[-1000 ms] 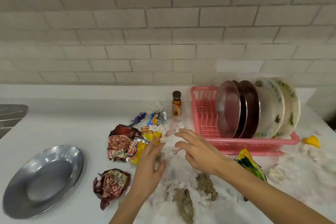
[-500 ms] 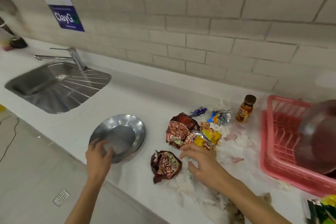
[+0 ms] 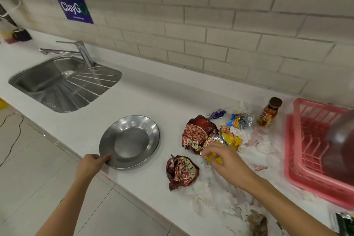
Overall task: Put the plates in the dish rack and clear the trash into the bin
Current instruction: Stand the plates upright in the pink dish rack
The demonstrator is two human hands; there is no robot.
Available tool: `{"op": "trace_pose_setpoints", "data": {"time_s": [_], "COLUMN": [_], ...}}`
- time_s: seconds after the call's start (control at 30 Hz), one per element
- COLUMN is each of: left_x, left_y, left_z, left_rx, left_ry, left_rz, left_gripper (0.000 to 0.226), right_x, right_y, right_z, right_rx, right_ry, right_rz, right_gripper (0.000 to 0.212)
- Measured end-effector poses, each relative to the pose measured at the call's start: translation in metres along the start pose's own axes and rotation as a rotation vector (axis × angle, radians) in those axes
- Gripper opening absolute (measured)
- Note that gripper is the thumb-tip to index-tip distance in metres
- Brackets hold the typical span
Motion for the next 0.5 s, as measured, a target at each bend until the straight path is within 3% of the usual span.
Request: {"op": "trace_pose_setpoints", "data": {"time_s": [0.13,0.27,0.5], "left_x": [-0.002,-0.004,-0.013], "left_y": [-0.003,-0.006,0.014], "left_z": [0.0,0.006,0.035], "left_rx": [-0.08,-0.143,-0.05], "left_ry": [-0.078,-0.197,-0.136], "left_rz": [0.102,0.374,0.816], "left_gripper": [0.05,0.041,0.01], "right_x": [-0.013,-0.022,-0.021], "right_y": [-0.002,0.001,-0.001], "right_z": [0.003,0.006,0.01], "right_rx": [0.057,0.084,0.104], "right_ry": [0.018,0.045,0.061], "right_rz": [-0.034,-0.048,-0.109], "right_gripper": [0.026,0.033,0.033]}}
Point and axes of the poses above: each hand's wrist, its own z-axis away from the middle knuckle, its own x-axis out of the palm, y = z × x, the point moved 2 cm from there along -z, towards the middle knuckle, and after that the axes turned 1 degree about -x, right-handed, at the moved point
